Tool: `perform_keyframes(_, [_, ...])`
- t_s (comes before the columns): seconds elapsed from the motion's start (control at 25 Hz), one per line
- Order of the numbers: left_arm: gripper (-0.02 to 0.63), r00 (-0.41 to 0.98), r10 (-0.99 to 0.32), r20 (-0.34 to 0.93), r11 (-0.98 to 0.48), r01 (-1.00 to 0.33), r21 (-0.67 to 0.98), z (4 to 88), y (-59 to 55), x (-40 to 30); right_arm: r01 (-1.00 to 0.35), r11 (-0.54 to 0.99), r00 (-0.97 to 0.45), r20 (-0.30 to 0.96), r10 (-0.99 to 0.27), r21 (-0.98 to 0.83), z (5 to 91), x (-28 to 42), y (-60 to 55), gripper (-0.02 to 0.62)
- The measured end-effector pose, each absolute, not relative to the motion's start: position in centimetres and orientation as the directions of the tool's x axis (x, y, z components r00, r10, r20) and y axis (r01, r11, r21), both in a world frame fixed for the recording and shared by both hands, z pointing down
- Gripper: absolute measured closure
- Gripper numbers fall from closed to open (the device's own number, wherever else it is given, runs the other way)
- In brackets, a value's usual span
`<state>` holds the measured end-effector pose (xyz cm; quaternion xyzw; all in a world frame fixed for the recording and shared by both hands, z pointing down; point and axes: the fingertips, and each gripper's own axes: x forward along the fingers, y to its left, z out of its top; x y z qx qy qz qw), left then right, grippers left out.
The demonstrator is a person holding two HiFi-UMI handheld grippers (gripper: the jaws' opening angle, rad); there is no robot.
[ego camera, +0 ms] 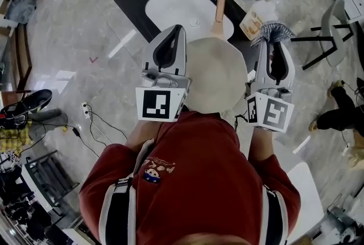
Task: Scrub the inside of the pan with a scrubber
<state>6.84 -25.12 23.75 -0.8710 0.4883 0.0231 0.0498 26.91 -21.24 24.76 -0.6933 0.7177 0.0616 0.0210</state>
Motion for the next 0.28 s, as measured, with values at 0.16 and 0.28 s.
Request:
perform_keyframes(0.16, [0.600,0.519,-0.851,-0.078,-0.515,-0.855,-0.066,23.7,-25.0,7.0,-0.997,0.027,-0.035,-0.127,-0.991,0.071,23.3,26.9,-21.2,0.489])
perform_keyframes(0.28, [0.600,0.521,-0.848,-0.099,-0.517,-0.854,-0.065,23.1,-24.8,7.5,-0.996,0.027,-0.038,-0.133,-0.990,0.082,22.9,27.1,-21.2,0.489])
